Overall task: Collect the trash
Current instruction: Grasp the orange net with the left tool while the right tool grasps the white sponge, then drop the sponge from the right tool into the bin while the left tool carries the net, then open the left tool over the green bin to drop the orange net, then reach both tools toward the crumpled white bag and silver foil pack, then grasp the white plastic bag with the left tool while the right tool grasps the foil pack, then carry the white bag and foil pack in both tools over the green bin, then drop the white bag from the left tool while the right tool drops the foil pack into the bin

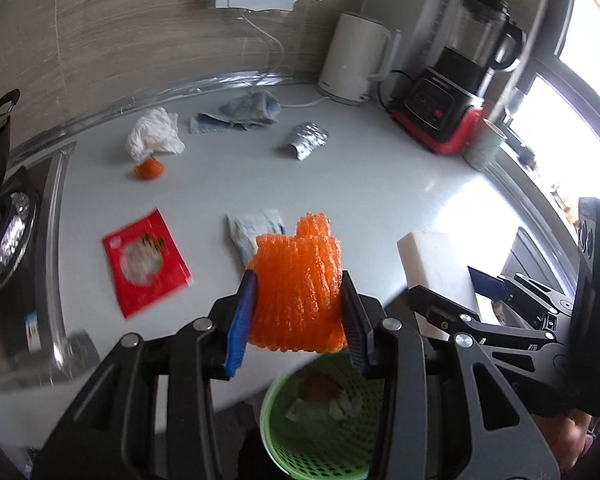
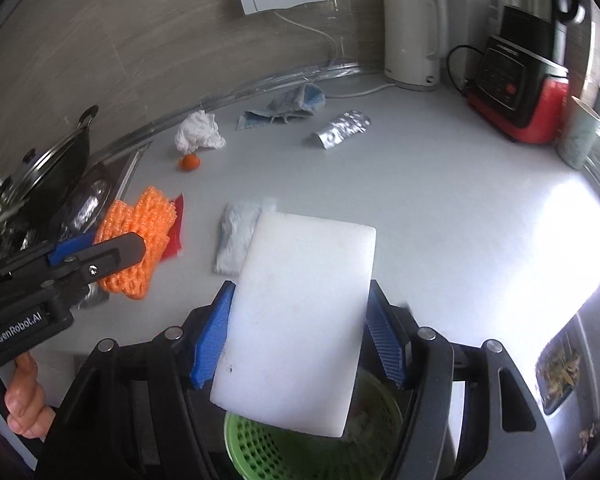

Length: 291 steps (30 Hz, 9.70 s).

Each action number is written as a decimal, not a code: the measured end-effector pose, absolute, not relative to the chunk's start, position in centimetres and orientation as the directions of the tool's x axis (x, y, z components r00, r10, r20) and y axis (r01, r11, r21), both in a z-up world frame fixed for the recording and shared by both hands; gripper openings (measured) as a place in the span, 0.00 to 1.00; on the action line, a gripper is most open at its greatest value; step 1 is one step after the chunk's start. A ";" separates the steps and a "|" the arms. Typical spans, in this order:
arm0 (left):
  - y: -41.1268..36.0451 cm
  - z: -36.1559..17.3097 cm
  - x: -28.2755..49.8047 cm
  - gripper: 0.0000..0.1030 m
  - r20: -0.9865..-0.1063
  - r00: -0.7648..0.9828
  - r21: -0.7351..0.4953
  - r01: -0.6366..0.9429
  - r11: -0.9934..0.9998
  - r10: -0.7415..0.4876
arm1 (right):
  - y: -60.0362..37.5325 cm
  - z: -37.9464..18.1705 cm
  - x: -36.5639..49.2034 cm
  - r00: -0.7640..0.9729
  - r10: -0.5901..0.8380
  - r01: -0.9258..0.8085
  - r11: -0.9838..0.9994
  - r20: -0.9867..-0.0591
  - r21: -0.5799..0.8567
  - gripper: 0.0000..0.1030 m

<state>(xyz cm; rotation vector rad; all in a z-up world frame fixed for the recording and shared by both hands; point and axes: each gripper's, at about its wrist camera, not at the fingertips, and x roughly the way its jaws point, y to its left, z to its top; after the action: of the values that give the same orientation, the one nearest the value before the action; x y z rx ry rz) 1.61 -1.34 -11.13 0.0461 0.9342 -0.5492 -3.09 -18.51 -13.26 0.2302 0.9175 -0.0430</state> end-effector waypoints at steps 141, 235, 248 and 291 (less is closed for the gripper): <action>0.8 -21.2 38.3 0.89 -0.848 0.511 -0.031 0.220 0.975 -0.142 | -23.7 -19.6 25.0 0.572 -0.130 0.389 0.912 -0.810 0.129 0.98; -3.5 -12.0 -8.3 0.20 -0.818 0.455 -0.152 0.418 0.896 -0.352 | -19.8 -12.3 -13.0 0.612 0.100 0.043 0.986 -0.785 0.159 0.51; -5.6 -14.9 -9.9 0.21 -0.854 0.386 -0.159 0.447 0.880 -0.350 | -21.1 -13.0 -15.1 0.602 0.097 0.059 0.985 -0.793 0.165 0.51; -3.9 -14.7 -9.3 0.76 -0.859 0.449 -0.082 0.353 0.932 -0.246 | -23.1 -14.6 -16.4 0.582 0.121 0.055 0.981 -0.804 0.187 0.51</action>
<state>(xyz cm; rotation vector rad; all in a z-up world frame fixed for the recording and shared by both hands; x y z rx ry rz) -9.27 -3.88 -14.66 0.1139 1.0418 -0.3709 -16.41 -23.07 -14.57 0.2005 0.9510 0.0388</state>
